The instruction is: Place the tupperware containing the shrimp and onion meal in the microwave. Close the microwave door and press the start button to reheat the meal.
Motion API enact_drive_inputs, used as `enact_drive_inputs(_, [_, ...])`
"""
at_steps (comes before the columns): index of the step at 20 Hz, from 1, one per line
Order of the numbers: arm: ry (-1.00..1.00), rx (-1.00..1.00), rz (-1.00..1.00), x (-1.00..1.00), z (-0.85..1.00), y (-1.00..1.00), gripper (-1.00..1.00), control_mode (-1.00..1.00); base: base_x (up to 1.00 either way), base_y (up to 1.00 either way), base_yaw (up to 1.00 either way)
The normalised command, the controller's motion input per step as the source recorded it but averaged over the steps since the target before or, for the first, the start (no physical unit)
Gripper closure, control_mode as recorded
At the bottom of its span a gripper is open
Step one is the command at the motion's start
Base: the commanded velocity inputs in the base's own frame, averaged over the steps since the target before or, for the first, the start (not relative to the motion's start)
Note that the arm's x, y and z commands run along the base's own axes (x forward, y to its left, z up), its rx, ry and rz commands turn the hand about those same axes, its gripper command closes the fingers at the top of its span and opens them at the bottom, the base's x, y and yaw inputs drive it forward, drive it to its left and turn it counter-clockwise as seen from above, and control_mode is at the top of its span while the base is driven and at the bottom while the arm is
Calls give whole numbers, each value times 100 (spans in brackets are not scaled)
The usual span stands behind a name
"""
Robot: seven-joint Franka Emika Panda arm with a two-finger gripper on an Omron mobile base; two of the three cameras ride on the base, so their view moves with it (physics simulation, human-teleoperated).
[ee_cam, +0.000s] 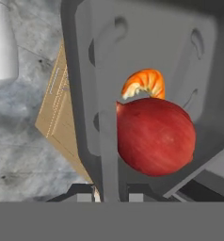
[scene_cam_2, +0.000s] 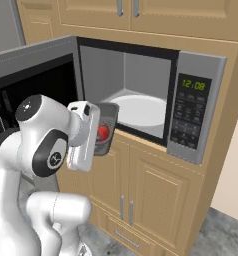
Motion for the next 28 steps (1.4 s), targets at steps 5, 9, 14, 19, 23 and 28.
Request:
enact_drive_inputs(5, [0, 0, 0, 59, 0, -14, 100, -100, 0, 0, 0])
enact_drive_inputs(9, [0, 0, 0, 60, 0, -11, 100, -100, 0, 0, 0])
enact_drive_inputs(14, [0, 0, 0, 56, 0, -10, 100, -100, 0, 0, 0])
enact_drive_inputs(19, [0, 0, 0, 51, -1, -13, 100, -100, 0, 0, 0])
enact_drive_inputs(23, [0, 0, 0, 45, -10, -23, 100, -100, 0, 0, 0])
enact_drive_inputs(28, [0, 0, 0, 51, -28, -24, 100, -100, 0, 0, 0])
